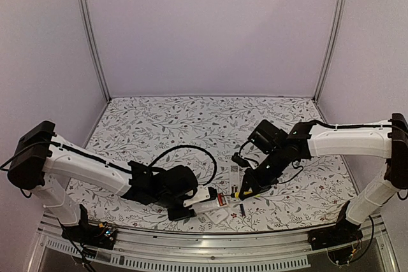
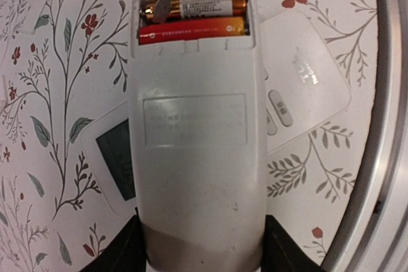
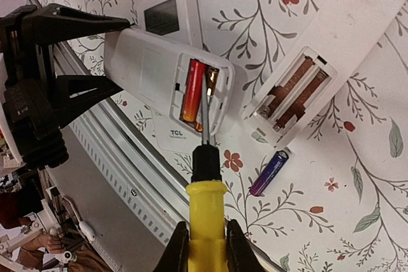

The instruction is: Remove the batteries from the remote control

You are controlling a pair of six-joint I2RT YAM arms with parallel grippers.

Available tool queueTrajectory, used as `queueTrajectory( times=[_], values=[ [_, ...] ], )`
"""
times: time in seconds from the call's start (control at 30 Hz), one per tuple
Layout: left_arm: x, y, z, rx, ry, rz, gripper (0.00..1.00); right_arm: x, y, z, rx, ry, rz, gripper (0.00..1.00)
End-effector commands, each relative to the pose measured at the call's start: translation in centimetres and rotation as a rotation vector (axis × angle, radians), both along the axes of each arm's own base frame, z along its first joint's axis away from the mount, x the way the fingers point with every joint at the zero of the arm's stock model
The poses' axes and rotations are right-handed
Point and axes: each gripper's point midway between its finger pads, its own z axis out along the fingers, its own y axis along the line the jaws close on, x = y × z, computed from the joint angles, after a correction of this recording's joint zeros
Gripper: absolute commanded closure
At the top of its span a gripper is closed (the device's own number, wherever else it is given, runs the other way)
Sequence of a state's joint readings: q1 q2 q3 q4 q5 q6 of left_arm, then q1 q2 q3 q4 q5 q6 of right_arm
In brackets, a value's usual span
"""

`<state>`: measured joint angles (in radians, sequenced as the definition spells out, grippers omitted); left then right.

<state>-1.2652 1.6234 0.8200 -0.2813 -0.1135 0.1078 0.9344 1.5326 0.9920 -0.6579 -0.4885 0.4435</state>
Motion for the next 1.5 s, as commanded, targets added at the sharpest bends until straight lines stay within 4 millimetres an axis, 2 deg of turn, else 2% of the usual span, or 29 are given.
queueTrajectory(
  times=[0.0,0.13,0.33,0.57,0.8,1.1,1.17,1.37,1.47],
  values=[
    [-0.3,-0.8,-0.7,0.012,-0.028,-0.052,0.85,-0.3,1.0,-0.3,-0.021,-0.035,0.131,1.00],
    [0.0,-0.9,-0.2,0.002,-0.045,-0.046,0.85,0.4,0.3,-0.7,-0.094,-0.079,0.151,1.00],
    [0.2,-1.0,0.0,-0.011,-0.049,-0.047,0.85,-0.9,2.4,-0.4,0.050,-0.014,0.213,1.00],
    [0.3,-1.2,0.0,-0.018,-0.037,-0.049,0.85,-1.8,5.2,2.8,0.269,0.028,0.244,1.00],
    [0.5,-1.2,0.1,-0.022,-0.034,-0.041,0.85,-2.1,5.6,4.6,0.351,0.055,0.229,1.00],
    [0.8,-1.0,-0.4,-0.004,-0.029,-0.030,0.86,-1.5,4.8,6.1,0.367,0.024,0.172,1.00],
    [0.9,-0.9,-0.3,-0.004,-0.033,-0.026,0.86,-1.1,4.4,5.8,0.330,0.008,0.145,1.00],
    [1.1,-1.0,0.2,-0.020,-0.043,-0.021,0.86,0.6,0.8,3.3,0.075,-0.083,0.052,1.00],
    [1.5,-0.9,0.5,-0.013,-0.062,-0.016,0.85,1.1,-1.0,3.5,-0.019,-0.123,0.026,1.00]
  ],
)
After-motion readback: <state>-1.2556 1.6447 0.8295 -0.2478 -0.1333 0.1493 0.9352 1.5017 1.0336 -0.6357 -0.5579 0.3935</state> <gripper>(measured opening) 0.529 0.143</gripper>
